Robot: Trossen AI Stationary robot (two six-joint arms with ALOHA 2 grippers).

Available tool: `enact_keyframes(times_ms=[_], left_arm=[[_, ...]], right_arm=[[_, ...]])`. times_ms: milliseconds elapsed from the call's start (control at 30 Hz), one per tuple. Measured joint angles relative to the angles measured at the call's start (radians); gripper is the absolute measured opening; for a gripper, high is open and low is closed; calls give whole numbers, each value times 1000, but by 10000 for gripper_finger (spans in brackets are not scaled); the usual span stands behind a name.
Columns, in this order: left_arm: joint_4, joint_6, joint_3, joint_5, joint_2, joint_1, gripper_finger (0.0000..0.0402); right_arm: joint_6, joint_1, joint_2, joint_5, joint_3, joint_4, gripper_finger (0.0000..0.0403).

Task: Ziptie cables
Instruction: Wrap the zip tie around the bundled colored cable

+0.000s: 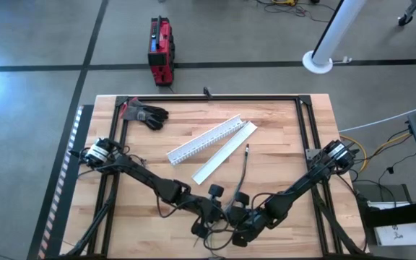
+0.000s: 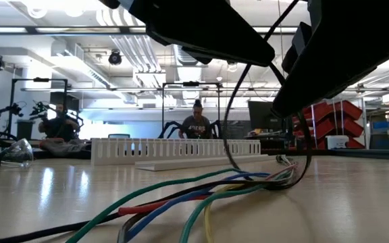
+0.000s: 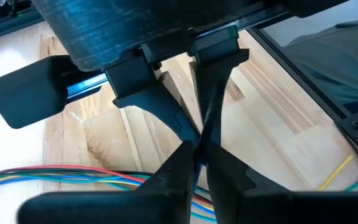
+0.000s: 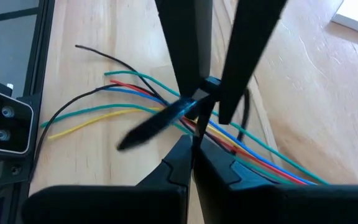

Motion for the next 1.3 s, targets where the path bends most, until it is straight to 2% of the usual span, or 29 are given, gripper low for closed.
enact_keyframes(times_ms=[267,600,733,933,1300], left_arm=[[3,-22,0,-1,0,0,10],[-36,-130,0,-9,1,0,8],[-43,-157,0,-18,2,0,8],[-37,-181,0,-46,2,0,8],[-30,-192,0,-48,2,-3,8]], right_arm=[[-51,0,-5,54,3,-15,10],[-97,11,-62,62,6,-35,102],[-94,29,-76,96,6,-40,123],[-83,56,-85,185,18,-42,112],[-47,55,-76,196,15,-40,56]])
